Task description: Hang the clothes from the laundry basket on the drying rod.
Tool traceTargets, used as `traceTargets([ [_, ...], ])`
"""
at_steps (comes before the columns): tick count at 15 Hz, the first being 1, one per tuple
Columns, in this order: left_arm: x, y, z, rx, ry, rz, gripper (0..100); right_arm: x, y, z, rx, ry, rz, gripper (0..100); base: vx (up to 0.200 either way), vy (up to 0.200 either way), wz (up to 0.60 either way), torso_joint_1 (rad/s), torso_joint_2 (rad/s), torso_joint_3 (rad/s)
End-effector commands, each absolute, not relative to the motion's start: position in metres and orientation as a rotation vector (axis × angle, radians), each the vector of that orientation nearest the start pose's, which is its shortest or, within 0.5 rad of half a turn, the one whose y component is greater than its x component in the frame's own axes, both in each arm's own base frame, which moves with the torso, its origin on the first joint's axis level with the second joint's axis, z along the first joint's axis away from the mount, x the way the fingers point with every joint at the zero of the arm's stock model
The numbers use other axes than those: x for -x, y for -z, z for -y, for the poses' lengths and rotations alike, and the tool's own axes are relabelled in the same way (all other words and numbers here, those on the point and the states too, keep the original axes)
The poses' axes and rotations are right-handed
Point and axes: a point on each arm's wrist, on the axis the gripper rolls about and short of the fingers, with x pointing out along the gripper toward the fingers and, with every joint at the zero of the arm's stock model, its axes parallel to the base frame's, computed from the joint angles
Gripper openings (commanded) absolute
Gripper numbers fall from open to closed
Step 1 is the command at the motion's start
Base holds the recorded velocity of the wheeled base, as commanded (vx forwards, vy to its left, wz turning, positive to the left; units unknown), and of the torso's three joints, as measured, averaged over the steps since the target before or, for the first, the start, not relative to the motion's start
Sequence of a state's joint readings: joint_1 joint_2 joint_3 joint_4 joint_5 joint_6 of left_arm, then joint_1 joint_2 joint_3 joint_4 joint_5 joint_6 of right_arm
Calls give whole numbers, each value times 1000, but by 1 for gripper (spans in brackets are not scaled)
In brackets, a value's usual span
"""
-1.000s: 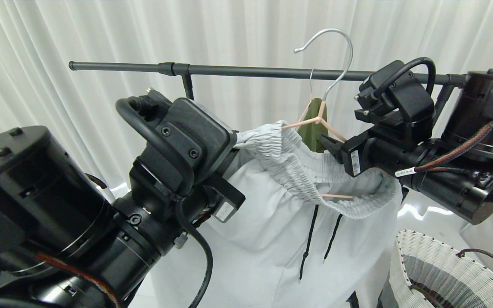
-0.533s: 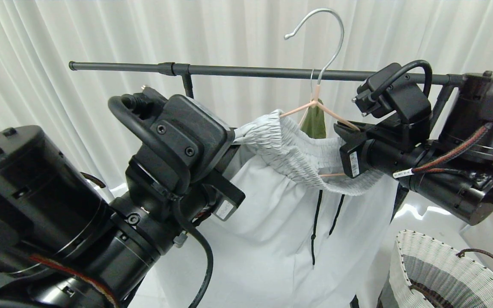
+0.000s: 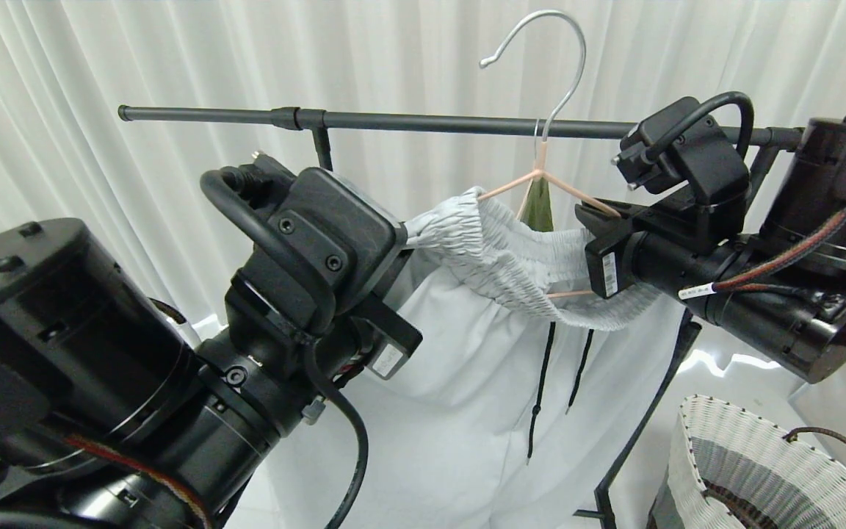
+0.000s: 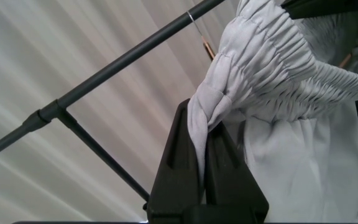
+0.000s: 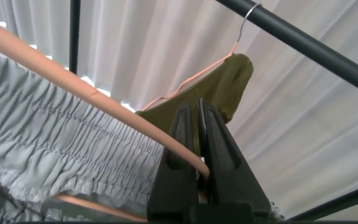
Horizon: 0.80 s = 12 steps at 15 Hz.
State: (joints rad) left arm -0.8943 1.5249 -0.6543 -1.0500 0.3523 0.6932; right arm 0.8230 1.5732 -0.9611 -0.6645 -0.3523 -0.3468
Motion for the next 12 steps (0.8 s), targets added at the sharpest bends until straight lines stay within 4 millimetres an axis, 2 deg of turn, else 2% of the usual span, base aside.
traceTargets([
  [1,-169,-231,196,-574,460,319,0,-201,-268,-205,308,-460,129,0,0,0,0,0,0,0],
  [10,-174,-232,191,-578,428,311,0,-200,-269,-205,311,-464,134,0,0,0,0,0,0,0],
  [11,-174,-231,191,-579,427,310,100,-200,-269,-205,311,-463,134,0,0,0,0,0,0,0],
  [12,-175,-230,190,-579,426,304,100,-200,-270,-205,310,-463,138,0,0,0,0,0,0,0],
])
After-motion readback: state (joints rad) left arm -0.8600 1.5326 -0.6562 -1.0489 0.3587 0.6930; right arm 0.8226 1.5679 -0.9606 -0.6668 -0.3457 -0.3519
